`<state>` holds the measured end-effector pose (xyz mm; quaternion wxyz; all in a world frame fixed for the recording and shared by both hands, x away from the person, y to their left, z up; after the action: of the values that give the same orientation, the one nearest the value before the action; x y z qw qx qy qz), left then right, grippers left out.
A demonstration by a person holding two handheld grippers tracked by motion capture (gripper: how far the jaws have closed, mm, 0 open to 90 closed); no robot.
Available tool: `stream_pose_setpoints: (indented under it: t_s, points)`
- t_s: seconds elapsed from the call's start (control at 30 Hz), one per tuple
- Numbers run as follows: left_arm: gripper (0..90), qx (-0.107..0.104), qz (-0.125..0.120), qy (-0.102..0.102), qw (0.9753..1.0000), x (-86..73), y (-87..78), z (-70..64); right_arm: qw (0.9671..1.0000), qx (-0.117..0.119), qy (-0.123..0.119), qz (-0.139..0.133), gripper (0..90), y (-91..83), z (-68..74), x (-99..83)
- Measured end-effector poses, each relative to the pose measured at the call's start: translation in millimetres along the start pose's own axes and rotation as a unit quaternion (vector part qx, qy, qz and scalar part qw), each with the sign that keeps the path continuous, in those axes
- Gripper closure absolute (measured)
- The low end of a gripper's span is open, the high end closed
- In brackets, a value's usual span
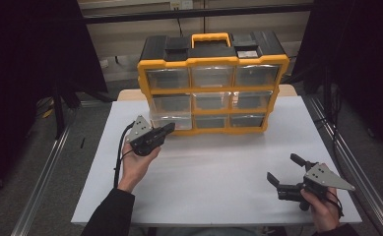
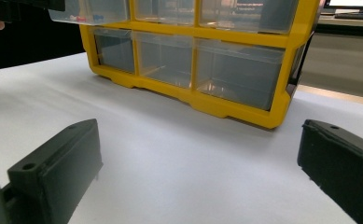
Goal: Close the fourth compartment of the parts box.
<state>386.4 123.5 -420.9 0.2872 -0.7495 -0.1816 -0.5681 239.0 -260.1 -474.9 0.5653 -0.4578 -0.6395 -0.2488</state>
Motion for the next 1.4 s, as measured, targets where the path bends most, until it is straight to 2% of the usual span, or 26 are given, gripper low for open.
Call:
stream_pose_setpoints:
  t_s: [0.07,0.17,0.2,0.23,0.3,0.37,0.43,0.47,0.5,0.53,0.57,0.67,0.7,0.73,0.77,0.93,1.0,1.17,1.3,1.33,1.37,1.4]
  points:
    - [90.0,0.000,-0.004,-0.007,1.0000,0.7,0.9,0.3,1.0000,0.001,0.001,-0.001,0.0,0.0,0.1,0.1]
    - [90.0,0.004,0.001,0.001,1.0000,2.0,1.7,2.7,1.0000,0.000,0.002,-0.002,0.0,0.1,-0.2,0.1]
    - [90.0,0.005,-0.005,-0.004,1.0000,2.2,2.8,3.1,1.0000,0.000,0.001,-0.002,0.0,0.2,-0.3,0.1]
    - [90.0,0.006,-0.003,0.002,1.0000,2.5,3.2,4.6,1.0000,0.000,0.001,-0.002,0.0,0.3,-0.5,0.0]
    - [90.0,0.006,-0.005,-0.005,1.0000,2.7,5.0,4.4,1.0000,0.000,0.001,-0.002,0.0,0.3,-0.3,0.1]
    - [90.0,0.007,-0.004,0.002,1.0000,3.4,5.9,5.5,1.0000,0.001,0.001,-0.001,0.0,0.0,-0.1,0.1]
    - [90.0,0.009,-0.006,-0.003,0.9999,3.1,6.7,5.5,1.0000,0.000,0.001,-0.002,0.0,0.1,-0.2,0.0]
    - [90.0,0.009,-0.002,0.005,0.9999,3.1,6.6,6.6,1.0000,0.000,0.000,-0.002,0.0,0.2,-0.3,0.1]
    - [90.0,0.020,-0.002,-0.002,0.9998,2.7,6.9,6.0,1.0000,0.001,0.001,-0.002,0.0,0.1,-0.1,0.1]
    - [90.0,0.008,0.007,0.003,0.9999,3.0,6.4,7.3,1.0000,0.001,0.001,-0.001,0.0,0.0,0.0,0.0]
    - [90.0,0.012,-0.004,-0.001,0.9999,3.0,7.9,7.2,1.0000,0.001,0.002,-0.002,0.0,0.0,0.0,0.1]
    - [90.0,0.012,-0.001,0.005,0.9999,3.2,8.5,8.8,1.0000,0.000,0.001,0.000,0.0,-0.4,0.0,0.1]
    - [90.0,0.030,0.001,0.006,0.9995,3.3,8.0,9.3,1.0000,0.000,0.001,0.000,0.0,-0.5,-0.1,0.0]
    - [90.0,0.013,-0.002,0.000,0.9999,3.3,9.5,8.8,1.0000,0.000,0.001,0.000,0.0,-0.3,-0.2,0.0]
    - [90.0,0.012,-0.002,0.000,0.9999,3.4,9.9,8.8,1.0000,0.000,0.001,0.000,0.0,-0.3,-0.2,0.0]
    - [90.0,0.016,-0.003,0.000,0.9999,4.0,12.4,10.1,1.0000,0.001,0.001,-0.001,0.0,0.0,-0.1,0.0]
    - [90.0,0.014,0.001,0.007,0.9999,4.6,12.7,10.9,1.0000,0.001,0.001,0.001,0.0,-0.6,-0.1,0.0]
    - [90.0,0.020,-0.001,0.001,0.9998,4.7,14.8,12.0,1.0000,0.001,0.001,-0.002,0.0,0.1,0.0,0.1]
    - [90.0,0.016,-0.002,0.003,0.9999,5.0,16.9,12.7,1.0000,0.000,0.001,-0.002,0.0,0.3,-0.4,0.1]
    - [90.0,0.015,-0.003,-0.003,0.9999,4.7,17.8,11.8,1.0000,0.001,0.001,-0.002,0.0,0.3,-0.2,0.1]
    - [90.0,0.019,0.004,0.007,0.9998,4.8,17.2,13.5,1.0000,0.001,0.002,-0.002,0.0,0.2,0.0,0.1]
    - [90.0,0.018,0.003,0.007,0.9998,4.8,17.6,13.5,1.0000,0.002,0.002,-0.002,0.0,0.1,0.1,0.2]
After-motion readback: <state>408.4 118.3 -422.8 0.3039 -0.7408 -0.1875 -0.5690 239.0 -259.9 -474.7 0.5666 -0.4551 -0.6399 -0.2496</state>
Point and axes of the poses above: each handheld gripper's, and its own axes: y roughly forward along the jaws, x roughly out of its top, z roughly to its left, the point moved 5 cm from there along y, roughly forward along the jaws, and after that the axes turned 14 degrees about -y, right-handed, at the moved point
